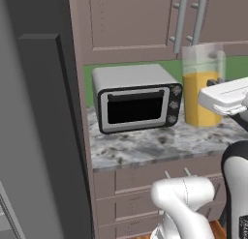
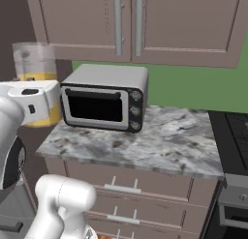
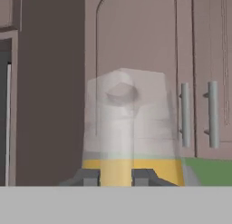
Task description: Move the kiwi and jam from the top shelf to the second highest shelf to make space. Then, place the pitcher from the counter on the cleared top shelf.
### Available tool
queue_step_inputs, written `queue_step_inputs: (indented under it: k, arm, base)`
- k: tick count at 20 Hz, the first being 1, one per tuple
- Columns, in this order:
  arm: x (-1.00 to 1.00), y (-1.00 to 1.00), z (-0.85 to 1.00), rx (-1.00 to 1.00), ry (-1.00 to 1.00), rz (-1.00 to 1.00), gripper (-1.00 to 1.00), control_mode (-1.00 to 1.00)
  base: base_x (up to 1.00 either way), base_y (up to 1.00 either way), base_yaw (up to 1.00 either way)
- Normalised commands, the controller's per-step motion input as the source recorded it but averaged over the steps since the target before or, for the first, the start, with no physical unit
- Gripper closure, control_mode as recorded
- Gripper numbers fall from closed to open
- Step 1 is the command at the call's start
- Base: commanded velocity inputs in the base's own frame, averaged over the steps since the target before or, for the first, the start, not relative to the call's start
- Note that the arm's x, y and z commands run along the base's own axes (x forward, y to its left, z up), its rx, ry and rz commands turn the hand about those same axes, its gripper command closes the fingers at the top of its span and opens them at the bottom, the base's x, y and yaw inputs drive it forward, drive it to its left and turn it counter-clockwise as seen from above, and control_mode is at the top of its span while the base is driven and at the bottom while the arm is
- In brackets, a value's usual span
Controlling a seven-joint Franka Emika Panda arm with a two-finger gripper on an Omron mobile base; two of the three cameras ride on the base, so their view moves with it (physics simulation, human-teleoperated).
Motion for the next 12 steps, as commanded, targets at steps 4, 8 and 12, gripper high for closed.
queue_step_inputs:
  k: [4, 8, 12]
  arm:
    - [-0.08, 0.01, 0.00, 0.00, 0.00, -0.05, 1.00, -1.00]
    - [0.00, 0.00, 0.00, 0.00, 0.00, 0.00, 1.00, -1.00]
    - [0.00, 0.00, 0.00, 0.00, 0.00, 0.00, 1.00, -1.00]
  base:
    - [0.00, 0.00, 0.00]
    - [0.00, 0.00, 0.00]
    - [0.00, 0.00, 0.00]
